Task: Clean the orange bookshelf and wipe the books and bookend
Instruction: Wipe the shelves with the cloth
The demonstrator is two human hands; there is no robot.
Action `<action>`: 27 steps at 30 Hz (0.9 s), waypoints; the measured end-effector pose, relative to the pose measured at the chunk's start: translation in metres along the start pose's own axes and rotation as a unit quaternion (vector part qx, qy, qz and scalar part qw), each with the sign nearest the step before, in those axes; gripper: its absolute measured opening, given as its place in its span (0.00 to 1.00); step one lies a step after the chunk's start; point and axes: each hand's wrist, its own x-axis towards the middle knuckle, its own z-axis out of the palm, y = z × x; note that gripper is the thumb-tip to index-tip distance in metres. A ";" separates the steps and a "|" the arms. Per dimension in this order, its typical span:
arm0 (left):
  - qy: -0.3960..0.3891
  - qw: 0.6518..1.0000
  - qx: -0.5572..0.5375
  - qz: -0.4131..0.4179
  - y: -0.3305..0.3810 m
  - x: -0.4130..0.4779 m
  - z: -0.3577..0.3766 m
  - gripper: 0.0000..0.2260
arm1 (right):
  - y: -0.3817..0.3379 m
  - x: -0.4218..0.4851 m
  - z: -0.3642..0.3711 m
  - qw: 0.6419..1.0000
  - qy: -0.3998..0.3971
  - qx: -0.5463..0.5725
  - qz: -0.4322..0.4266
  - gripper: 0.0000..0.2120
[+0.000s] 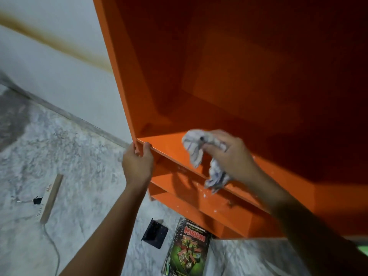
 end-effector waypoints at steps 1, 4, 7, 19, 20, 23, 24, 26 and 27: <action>-0.014 0.999 -0.013 -0.035 -0.003 -0.008 0.005 0.15 | 0.007 0.012 -0.022 0.999 0.045 -0.020 0.013 0.07; -0.035 0.993 -0.057 -0.098 -0.008 -0.020 0.021 0.25 | 0.043 0.051 -0.080 0.983 0.117 -0.135 0.032 0.08; -0.064 0.987 -0.108 -0.104 -0.004 -0.026 0.030 0.18 | 0.090 0.068 -0.108 0.953 0.060 -0.296 0.033 0.16; -0.107 0.955 -0.190 -0.199 0.014 -0.028 0.030 0.11 | 0.074 -0.010 -0.040 0.959 -0.069 -0.268 -0.058 0.14; -0.113 0.953 -0.193 -0.205 0.015 -0.029 0.029 0.11 | 0.074 -0.023 -0.030 0.958 -0.064 -0.269 -0.071 0.15; -0.114 0.952 -0.192 -0.212 0.018 -0.030 0.026 0.10 | 0.061 -0.056 -0.008 0.963 -0.104 -0.241 -0.062 0.18; -0.115 0.952 -0.191 -0.212 0.019 -0.029 0.025 0.10 | 0.050 -0.068 -0.001 0.964 -0.131 -0.224 -0.063 0.18; -0.111 0.952 -0.187 -0.216 0.021 -0.032 0.025 0.11 | 0.029 -0.094 0.011 0.961 -0.198 -0.185 -0.057 0.16; -0.117 0.950 -0.185 -0.221 0.023 -0.035 0.026 0.11 | 0.019 -0.105 0.015 0.963 -0.213 -0.155 -0.049 0.16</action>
